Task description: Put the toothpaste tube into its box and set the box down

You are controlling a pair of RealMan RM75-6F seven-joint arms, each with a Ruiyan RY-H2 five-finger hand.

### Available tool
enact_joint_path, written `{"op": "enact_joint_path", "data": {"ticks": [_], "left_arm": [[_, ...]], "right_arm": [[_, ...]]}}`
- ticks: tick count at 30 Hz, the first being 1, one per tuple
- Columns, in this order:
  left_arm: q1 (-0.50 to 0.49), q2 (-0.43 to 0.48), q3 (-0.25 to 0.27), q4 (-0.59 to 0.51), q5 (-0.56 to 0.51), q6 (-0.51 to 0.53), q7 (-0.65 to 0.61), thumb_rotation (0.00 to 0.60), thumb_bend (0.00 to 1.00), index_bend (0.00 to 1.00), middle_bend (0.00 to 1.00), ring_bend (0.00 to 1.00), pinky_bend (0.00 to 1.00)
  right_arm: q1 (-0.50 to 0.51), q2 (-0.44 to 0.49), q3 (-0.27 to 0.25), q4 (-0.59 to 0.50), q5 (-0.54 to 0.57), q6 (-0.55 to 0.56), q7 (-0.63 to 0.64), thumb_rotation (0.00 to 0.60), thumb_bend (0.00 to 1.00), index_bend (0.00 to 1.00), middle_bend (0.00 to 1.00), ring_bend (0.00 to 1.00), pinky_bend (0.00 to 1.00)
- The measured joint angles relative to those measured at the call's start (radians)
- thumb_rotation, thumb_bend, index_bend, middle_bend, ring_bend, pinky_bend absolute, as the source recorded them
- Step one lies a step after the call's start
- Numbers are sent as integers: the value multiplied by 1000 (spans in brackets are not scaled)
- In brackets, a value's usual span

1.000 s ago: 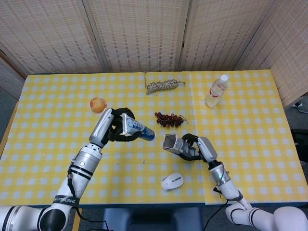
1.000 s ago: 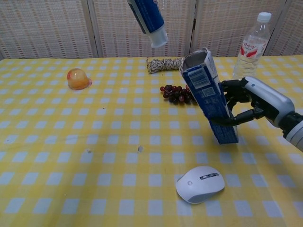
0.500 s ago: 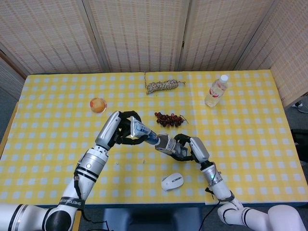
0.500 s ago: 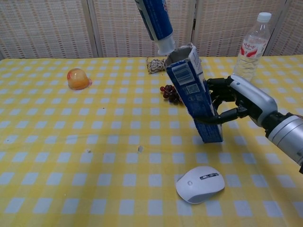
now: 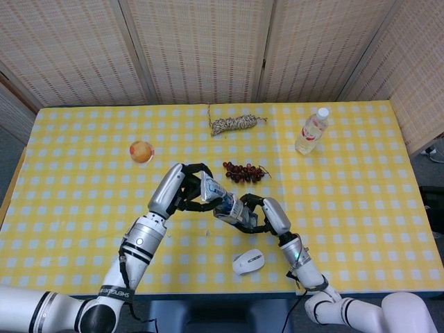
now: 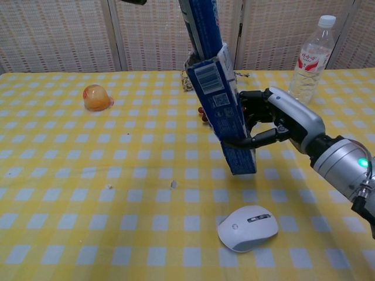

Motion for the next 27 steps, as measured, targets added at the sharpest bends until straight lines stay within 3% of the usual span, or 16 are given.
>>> {"op": "enact_joint_path", "data": {"ticks": [16, 19, 22, 24, 27], "left_arm": [[-8, -39, 54, 3, 39, 21, 34, 600, 800, 819, 1000, 1000, 1000], [-2, -46, 64, 2, 44, 25, 31, 600, 752, 801, 1000, 1000, 1000], [4, -52, 74, 5, 56, 25, 26, 600, 435, 585, 1000, 1000, 1000], [6, -46, 74, 2, 46, 7, 20, 600, 234, 335, 1000, 1000, 1000], [10, -26, 68, -2, 27, -35, 6, 600, 152, 164, 1000, 1000, 1000]], "right_arm": [[10, 11, 17, -48, -3, 26, 11, 600, 304, 603, 463, 519, 549], [6, 13, 14, -61, -8, 42, 11, 600, 303, 603, 463, 516, 549], [2, 20, 12, -77, -11, 51, 5, 600, 304, 603, 463, 516, 549], [-1, 25, 9, -87, -12, 53, 0, 600, 304, 603, 463, 515, 549], [-3, 29, 7, -96, -11, 54, -8, 600, 303, 603, 463, 515, 549]]}}
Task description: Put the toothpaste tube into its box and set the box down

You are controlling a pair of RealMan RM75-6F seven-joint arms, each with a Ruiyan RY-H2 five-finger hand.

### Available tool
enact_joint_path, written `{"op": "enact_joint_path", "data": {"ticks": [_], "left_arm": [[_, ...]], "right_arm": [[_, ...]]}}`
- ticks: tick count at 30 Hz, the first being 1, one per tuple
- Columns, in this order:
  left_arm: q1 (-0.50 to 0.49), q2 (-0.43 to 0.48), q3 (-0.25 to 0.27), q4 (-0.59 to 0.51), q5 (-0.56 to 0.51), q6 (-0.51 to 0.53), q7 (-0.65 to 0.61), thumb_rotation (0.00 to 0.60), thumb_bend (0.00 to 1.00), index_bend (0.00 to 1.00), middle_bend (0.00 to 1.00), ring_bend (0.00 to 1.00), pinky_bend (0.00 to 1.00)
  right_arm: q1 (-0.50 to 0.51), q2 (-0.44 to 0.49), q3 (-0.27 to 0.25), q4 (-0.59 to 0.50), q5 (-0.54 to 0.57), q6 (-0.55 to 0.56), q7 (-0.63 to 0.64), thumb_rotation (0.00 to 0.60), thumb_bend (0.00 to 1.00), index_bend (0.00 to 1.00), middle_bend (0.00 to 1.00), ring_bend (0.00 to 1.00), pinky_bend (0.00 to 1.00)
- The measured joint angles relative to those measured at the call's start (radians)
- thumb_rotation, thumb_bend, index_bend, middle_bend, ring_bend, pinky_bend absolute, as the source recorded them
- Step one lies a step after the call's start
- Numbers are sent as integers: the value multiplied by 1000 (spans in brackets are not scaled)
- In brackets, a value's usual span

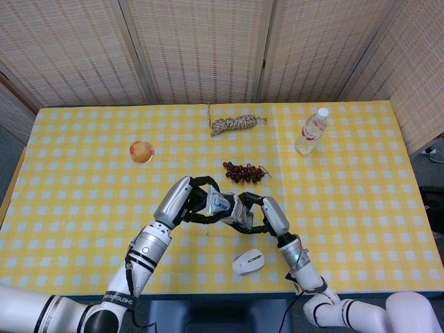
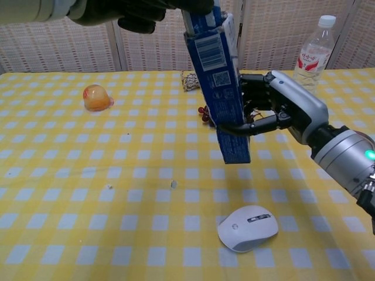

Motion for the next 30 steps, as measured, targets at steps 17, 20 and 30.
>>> {"op": "enact_joint_path", "data": {"ticks": [17, 20, 30], "left_arm": [[33, 44, -1, 0, 112, -44, -64, 600, 111, 63, 1000, 993, 1000], [44, 57, 18, 6, 167, -33, -47, 600, 121, 136, 896, 825, 989], [175, 169, 220, 129, 551, 36, 49, 600, 122, 273, 252, 110, 65]], "right_arm": [[-8, 12, -9, 6, -1, 6, 12, 600, 304, 606, 466, 516, 549], [-12, 26, -12, 5, -8, 15, -9, 600, 304, 610, 468, 518, 549], [-55, 194, -43, -72, -27, 46, -157, 600, 304, 611, 469, 517, 549]]}}
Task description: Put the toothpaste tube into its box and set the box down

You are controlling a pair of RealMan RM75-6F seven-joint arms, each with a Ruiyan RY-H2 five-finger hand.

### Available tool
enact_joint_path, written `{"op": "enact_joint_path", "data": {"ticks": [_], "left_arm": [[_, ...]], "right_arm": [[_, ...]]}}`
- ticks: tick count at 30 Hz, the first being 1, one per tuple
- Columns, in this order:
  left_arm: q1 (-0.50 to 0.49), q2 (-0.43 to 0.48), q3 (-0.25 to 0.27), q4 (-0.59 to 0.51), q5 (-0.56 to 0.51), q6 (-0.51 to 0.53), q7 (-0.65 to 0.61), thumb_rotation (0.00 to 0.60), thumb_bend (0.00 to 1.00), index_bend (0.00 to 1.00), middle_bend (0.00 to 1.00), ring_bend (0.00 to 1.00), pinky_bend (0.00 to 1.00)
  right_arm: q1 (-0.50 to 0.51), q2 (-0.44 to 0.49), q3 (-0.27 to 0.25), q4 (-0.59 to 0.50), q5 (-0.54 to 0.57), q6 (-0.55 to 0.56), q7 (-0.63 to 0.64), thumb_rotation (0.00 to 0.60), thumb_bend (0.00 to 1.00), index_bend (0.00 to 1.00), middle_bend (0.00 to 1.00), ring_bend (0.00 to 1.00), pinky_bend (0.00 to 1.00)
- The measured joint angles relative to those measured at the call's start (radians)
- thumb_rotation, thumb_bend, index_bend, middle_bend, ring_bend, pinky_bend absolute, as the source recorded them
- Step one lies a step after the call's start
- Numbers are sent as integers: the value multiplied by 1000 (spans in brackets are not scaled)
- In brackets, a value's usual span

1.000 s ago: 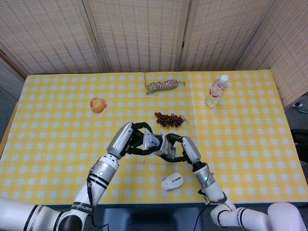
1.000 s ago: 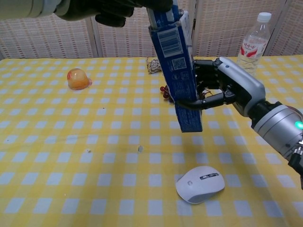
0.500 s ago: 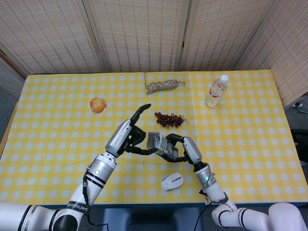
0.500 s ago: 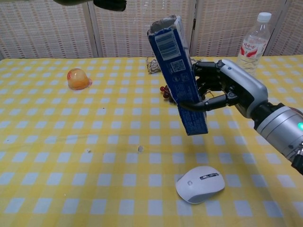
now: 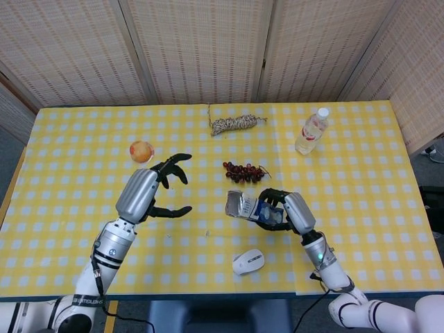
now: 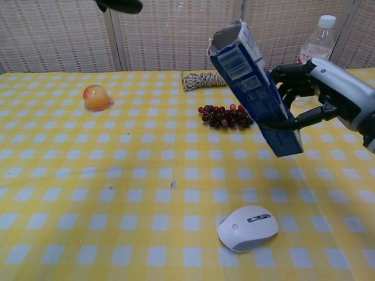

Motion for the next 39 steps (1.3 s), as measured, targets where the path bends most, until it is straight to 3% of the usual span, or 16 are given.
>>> {"op": "enact_joint_path", "data": {"ticks": [5, 10, 17, 29, 35, 39], "left_arm": [[77, 43, 124, 174, 175, 49, 125, 600, 116, 270, 247, 115, 9], [148, 52, 200, 293, 258, 88, 208, 600, 115, 247, 236, 101, 6], [187, 33, 211, 342, 291, 95, 216, 600, 116, 228, 236, 102, 6], [208, 14, 197, 392, 284, 47, 196, 600, 116, 184, 236, 102, 6], [216, 21, 187, 386, 262, 28, 208, 600, 119, 136, 266, 101, 6], [218, 34, 184, 366, 231, -2, 235, 600, 114, 129, 249, 80, 6]], "right_arm": [[-29, 90, -41, -41, -5, -9, -89, 600, 304, 611, 469, 516, 549], [-65, 156, -93, -54, -5, -36, -183, 600, 304, 612, 468, 515, 549], [-89, 137, -109, 17, -2, -41, -155, 600, 304, 612, 469, 516, 548], [-99, 29, -118, 215, 7, -85, -94, 600, 304, 605, 433, 506, 532], [-91, 24, -115, 237, -6, -85, -42, 600, 303, 397, 256, 359, 396], [-85, 50, -116, 221, -16, -83, -30, 600, 303, 135, 95, 215, 243]]}}
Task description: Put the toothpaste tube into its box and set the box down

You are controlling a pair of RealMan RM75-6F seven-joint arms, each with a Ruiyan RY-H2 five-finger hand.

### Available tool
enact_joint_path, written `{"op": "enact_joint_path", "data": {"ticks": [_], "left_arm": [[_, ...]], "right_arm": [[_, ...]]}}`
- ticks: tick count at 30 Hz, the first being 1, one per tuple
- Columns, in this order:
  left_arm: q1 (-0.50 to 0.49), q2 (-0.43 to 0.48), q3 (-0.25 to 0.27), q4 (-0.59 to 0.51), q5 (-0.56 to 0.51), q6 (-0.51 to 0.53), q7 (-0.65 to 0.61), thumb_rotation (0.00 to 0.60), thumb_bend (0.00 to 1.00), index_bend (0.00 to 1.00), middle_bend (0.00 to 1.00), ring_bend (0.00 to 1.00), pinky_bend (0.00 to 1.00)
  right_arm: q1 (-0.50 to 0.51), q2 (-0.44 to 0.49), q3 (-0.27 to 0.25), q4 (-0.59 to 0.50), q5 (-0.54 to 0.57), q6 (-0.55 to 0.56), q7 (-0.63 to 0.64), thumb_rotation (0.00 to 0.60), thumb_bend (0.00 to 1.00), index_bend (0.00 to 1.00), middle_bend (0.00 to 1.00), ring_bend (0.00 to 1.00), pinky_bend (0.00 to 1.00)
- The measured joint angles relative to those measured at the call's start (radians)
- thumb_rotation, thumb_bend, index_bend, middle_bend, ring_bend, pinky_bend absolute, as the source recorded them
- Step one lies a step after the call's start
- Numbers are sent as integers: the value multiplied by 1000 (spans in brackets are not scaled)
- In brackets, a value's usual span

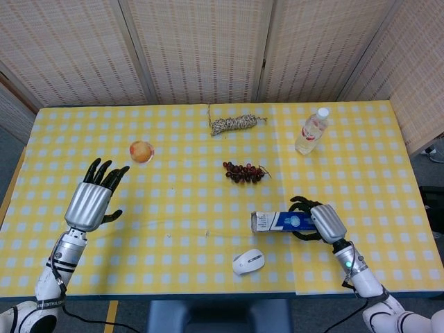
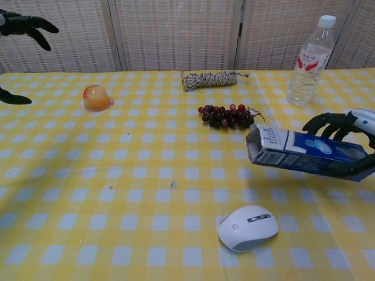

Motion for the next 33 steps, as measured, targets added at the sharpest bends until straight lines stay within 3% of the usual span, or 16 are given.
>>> {"op": "enact_joint_path", "data": {"ticks": [1, 3, 11, 20, 26, 30, 33], "left_arm": [[0, 3, -2, -4, -4, -6, 2, 600, 115, 124, 238, 75, 6], [1, 5, -7, -6, -5, -10, -3, 600, 117, 121, 233, 73, 6], [10, 14, -22, -18, 12, -5, -24, 600, 118, 121, 233, 73, 6], [62, 73, -26, -67, -26, 27, -33, 600, 118, 121, 204, 79, 28], [176, 124, 52, -94, -26, 85, -39, 600, 119, 118, 153, 39, 0], [269, 135, 104, -74, 18, 157, -118, 600, 123, 194, 170, 57, 0], [321, 126, 130, -35, 76, 240, -193, 600, 121, 192, 171, 42, 0]], "right_arm": [[1, 7, -1, -8, -1, -5, -3, 600, 304, 51, 45, 169, 193], [5, 26, -4, -31, 0, -22, -17, 600, 304, 1, 5, 114, 137], [11, 100, -3, -157, 18, -62, -85, 600, 304, 0, 0, 70, 98], [-56, 251, 14, -321, 0, 118, -108, 600, 304, 0, 0, 0, 0], [-140, 362, -2, -439, 11, 200, -314, 600, 304, 0, 0, 0, 0], [-231, 403, -17, -517, 21, 295, -539, 600, 303, 0, 0, 0, 0], [-314, 415, -36, -540, 19, 379, -639, 600, 304, 0, 0, 0, 0]]}}
